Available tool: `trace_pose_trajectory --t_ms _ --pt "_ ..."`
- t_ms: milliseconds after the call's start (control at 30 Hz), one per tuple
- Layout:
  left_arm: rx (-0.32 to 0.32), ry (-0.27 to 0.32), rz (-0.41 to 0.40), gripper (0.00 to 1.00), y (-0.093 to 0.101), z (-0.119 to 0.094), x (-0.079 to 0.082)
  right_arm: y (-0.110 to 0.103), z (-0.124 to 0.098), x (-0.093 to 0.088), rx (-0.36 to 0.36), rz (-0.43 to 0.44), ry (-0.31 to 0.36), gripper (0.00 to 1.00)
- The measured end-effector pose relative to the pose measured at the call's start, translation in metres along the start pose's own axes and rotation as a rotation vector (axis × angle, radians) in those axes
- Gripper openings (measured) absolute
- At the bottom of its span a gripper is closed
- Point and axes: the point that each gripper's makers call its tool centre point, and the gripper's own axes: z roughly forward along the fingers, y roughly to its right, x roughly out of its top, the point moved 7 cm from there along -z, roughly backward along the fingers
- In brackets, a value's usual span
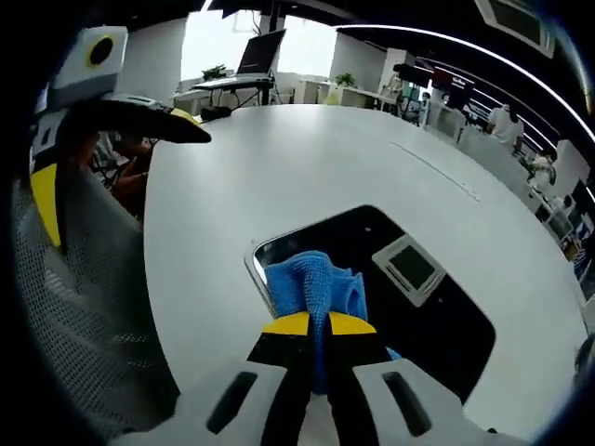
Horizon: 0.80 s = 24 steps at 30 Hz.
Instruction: Wipe the mirror surface with the cleaning cloth until all visible marks leave the cleaned area.
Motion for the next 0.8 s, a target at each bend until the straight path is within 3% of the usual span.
trace_pose_trajectory --t_ms 233,800 --pt "0.001 0.002 -0.005 0.92 0.000 0.000 0.000 0.002 -0.001 0.000 0.010 -0.036 -0.015 0.00" --pt "-0.003 0.003 -0.005 0.92 0.000 0.000 0.000 0.021 -0.019 -0.021 -0.011 0.001 -0.035 0.00"
